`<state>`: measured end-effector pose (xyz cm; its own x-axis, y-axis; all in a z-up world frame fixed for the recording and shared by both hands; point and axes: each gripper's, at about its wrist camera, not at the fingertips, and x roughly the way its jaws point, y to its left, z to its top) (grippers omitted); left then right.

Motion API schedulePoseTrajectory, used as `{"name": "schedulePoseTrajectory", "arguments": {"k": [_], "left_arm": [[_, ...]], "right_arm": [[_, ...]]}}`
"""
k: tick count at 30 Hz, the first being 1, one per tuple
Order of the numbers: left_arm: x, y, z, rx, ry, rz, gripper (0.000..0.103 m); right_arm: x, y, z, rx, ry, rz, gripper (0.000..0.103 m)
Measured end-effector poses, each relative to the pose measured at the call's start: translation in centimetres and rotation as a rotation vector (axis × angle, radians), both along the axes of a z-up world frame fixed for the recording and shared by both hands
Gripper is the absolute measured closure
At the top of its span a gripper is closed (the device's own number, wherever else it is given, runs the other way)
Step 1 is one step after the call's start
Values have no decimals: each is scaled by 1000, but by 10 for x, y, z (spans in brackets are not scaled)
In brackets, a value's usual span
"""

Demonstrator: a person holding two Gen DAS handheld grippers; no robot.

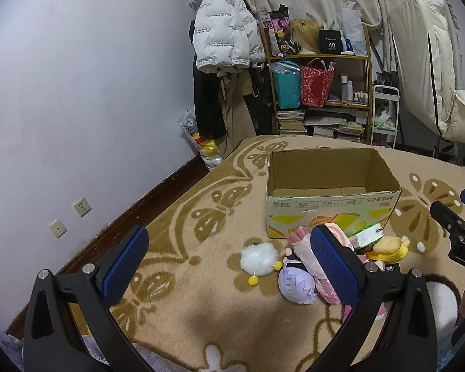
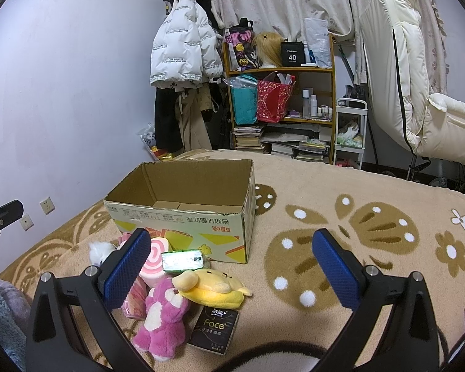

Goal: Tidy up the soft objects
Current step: 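Move the left tool to the pink wrapped plush while the right tool approaches the yellow plush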

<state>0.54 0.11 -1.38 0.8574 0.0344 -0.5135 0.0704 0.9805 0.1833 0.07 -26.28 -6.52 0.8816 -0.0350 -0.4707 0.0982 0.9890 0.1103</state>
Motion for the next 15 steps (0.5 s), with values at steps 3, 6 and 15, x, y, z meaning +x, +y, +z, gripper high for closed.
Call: {"name": "schedulePoseTrajectory", "arguments": {"k": [3, 6, 15], "left_arm": [[1, -2, 1, 7, 7, -2, 0], [5, -4, 2, 7, 22, -4, 0], [19, -13, -1, 40, 62, -22, 0]], "right_arm": [[0, 0, 0, 2, 0, -1, 0], [0, 1, 0, 2, 0, -1, 0], [8, -5, -7, 16, 16, 4, 0]]}}
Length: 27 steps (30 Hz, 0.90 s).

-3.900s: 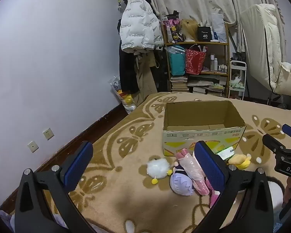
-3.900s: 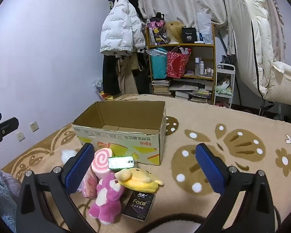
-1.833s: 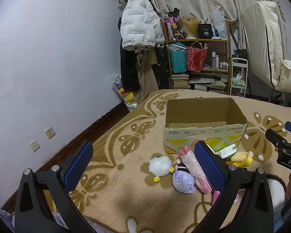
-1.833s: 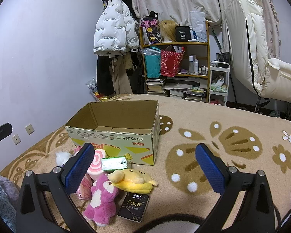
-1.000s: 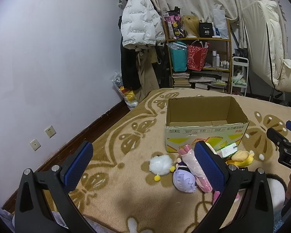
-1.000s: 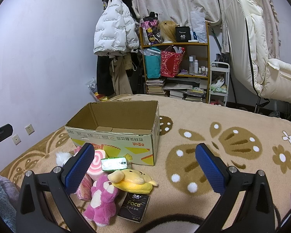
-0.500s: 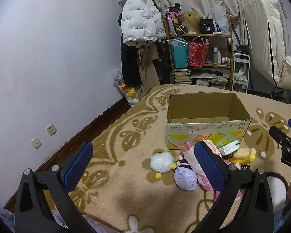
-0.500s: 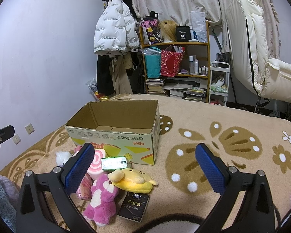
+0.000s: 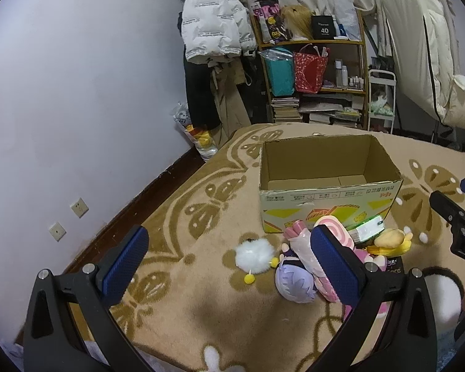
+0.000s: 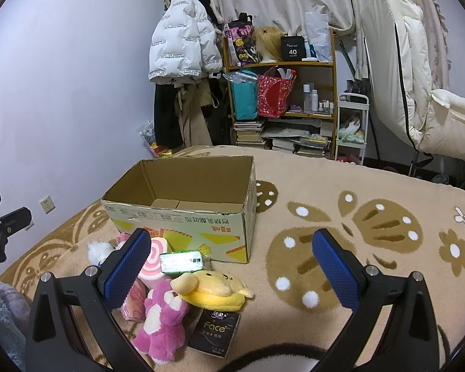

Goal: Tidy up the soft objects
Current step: 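Move the left tool to the pink wrapped plush while the right tool approaches the yellow plush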

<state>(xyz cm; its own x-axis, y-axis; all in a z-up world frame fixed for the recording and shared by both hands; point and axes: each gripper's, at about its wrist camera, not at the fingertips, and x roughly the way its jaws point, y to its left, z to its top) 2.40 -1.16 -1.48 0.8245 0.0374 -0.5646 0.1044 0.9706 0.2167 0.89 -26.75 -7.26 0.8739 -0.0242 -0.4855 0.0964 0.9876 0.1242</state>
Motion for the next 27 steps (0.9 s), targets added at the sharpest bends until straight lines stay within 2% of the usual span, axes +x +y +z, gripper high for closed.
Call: {"name": "schedulePoseTrajectory", "arguments": {"k": [9, 17, 23, 27], "left_arm": [[26, -16, 2, 45, 14, -8, 0], [59, -18, -10, -15, 108, -2, 0], [76, -31, -24, -7, 157, -14, 0], [90, -38, -33, -31, 206, -30, 0]], "right_arm": [[22, -3, -5, 18, 27, 16, 0], [41, -4, -15, 50, 84, 40, 0], [48, -6, -24, 70, 129, 50, 0], [53, -9, -32, 94, 166, 56, 0]]}}
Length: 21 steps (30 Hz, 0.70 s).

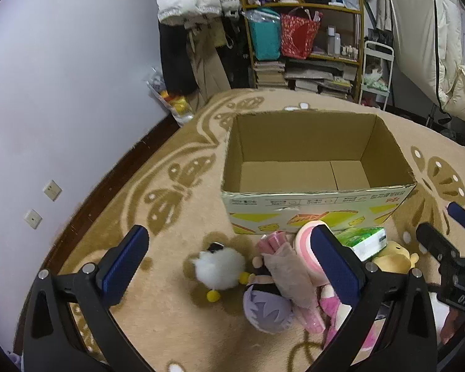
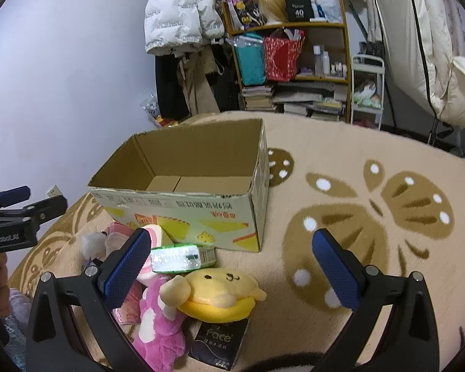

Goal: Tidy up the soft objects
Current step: 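Move the left tool to the pink wrapped plush while the right tool approaches the yellow plush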

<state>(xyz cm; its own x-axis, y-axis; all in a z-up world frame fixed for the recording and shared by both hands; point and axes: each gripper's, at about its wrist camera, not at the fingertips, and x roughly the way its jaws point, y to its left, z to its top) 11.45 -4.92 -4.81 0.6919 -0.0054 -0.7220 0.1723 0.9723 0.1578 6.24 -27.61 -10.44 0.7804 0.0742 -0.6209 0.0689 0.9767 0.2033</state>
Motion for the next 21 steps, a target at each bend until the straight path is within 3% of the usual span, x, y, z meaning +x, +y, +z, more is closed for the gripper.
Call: {"name": "schedulePoseTrajectory", "arguments": {"k": [21], "left_arm": [[37, -8, -51, -123, 218, -20, 0]], "right_arm": [[9, 12, -30, 12, 145, 55, 0]]}}
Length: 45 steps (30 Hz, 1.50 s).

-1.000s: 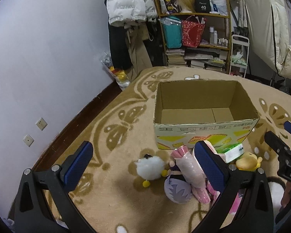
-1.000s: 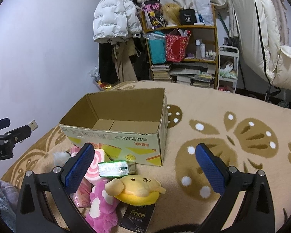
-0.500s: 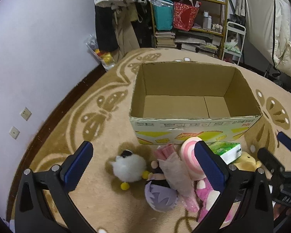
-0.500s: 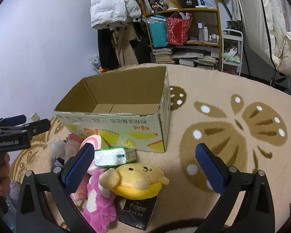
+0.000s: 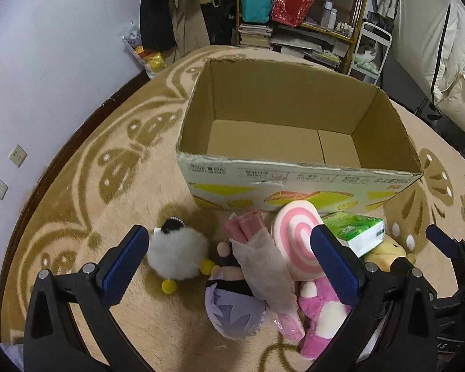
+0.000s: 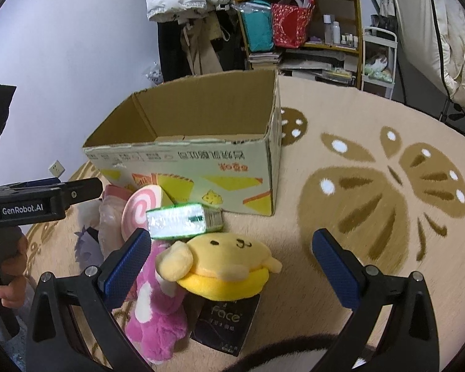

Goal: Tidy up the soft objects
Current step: 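Move the left tool to the pink wrapped plush while the right tool approaches the yellow plush, then close the left tool on the pink plush while the right tool grasps the yellow plush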

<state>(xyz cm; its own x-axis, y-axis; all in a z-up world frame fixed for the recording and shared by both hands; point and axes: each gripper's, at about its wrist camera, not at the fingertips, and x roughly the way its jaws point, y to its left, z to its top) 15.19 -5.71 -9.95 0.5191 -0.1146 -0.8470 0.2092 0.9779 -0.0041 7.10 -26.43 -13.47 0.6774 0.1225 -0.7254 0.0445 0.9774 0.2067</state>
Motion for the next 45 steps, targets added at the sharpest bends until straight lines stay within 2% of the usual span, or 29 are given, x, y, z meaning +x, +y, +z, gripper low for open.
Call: {"name": "schedulePoseTrajectory", "arguments": {"k": [19, 25, 28, 32, 34, 39, 43, 45], "left_arm": [[-1, -9, -26, 64, 43, -26, 0], [-3, -13, -27, 92, 33, -38, 0], [-4, -12, -27, 91, 34, -42, 6], [-3, -14, -27, 95, 35, -47, 6], [-4, -15, -28, 97, 37, -55, 11], [-3, -18, -33, 55, 83, -80, 37], [-3, -17, -33, 24, 95, -87, 46], [-3, -15, -33, 2, 102, -90, 56]], "right_arm": [[7, -6, -17, 69, 78, -13, 0], [8, -5, -19, 74, 85, -6, 0], [8, -5, -20, 75, 87, -3, 0], [9, -4, -21, 78, 94, 2, 0], [9, -4, -22, 80, 96, 4, 0], [9, -4, -22, 84, 99, 1, 0], [9, -4, -23, 84, 101, 1, 0], [9, -4, -23, 87, 103, 0, 0]]}}
